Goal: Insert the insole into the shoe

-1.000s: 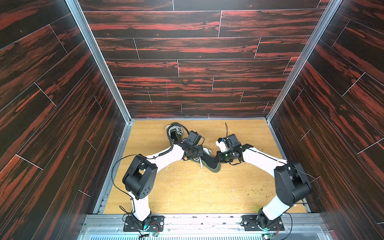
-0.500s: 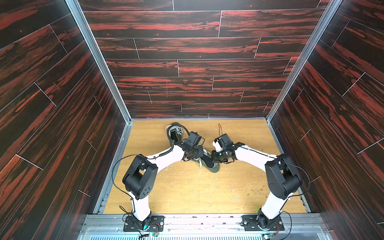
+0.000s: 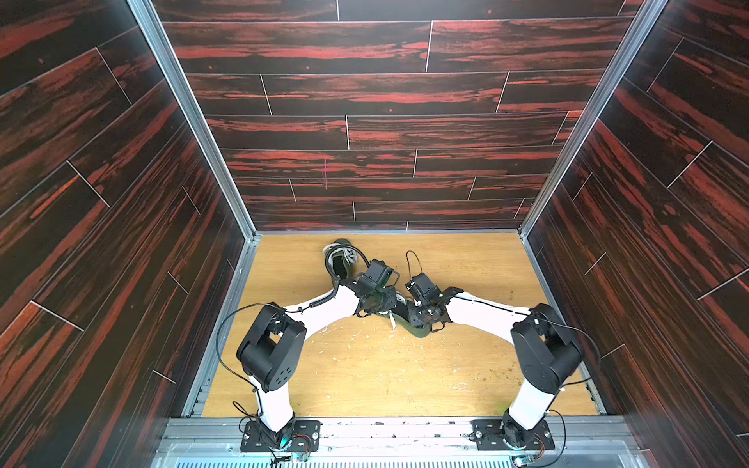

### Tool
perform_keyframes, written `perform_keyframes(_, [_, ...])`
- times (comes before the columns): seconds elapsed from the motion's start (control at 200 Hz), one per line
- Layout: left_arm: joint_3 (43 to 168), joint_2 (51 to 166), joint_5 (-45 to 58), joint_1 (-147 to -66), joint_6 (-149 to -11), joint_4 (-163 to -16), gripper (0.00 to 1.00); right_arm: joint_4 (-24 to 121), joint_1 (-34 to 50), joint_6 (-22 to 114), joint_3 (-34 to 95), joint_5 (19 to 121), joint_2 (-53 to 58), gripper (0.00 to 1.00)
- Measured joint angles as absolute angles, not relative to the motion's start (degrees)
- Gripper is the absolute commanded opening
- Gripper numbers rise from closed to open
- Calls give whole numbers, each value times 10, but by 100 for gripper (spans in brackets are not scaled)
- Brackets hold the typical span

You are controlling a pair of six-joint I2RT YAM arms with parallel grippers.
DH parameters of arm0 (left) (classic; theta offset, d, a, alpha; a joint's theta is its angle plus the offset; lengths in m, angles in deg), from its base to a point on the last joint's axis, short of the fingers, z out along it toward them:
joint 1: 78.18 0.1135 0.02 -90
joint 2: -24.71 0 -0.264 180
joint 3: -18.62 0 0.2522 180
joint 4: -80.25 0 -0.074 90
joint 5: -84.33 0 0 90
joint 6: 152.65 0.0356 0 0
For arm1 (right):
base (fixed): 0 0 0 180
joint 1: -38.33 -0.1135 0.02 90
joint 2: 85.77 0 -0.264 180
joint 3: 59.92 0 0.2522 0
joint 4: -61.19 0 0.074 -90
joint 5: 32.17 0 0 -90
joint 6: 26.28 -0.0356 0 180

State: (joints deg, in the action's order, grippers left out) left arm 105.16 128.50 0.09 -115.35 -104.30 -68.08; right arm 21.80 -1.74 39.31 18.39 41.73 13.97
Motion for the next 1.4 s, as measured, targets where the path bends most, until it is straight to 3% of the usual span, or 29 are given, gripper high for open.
perform_keyframes(0.281, [1048,1285,-8,-1153,-1045,-681,0,184,-15,413,222,392,76,55])
perform_keyframes(0.576, [1048,1285,-8,-1153,-1045,-681,0,186,-14,438,208,376,135,62])
perform_keyframes(0.767, [1038,1268,-12,-1153,-1045,-681,0,213,14,413,187,366,177,55])
perform_keyframes(1.082, [1035,1261,-16,-1154,-1045,-674,0,183,23,415,198,384,148,58])
perform_keyframes(1.398, [1035,1260,-17,-1154,-1045,-675,0,152,27,455,224,343,196,51])
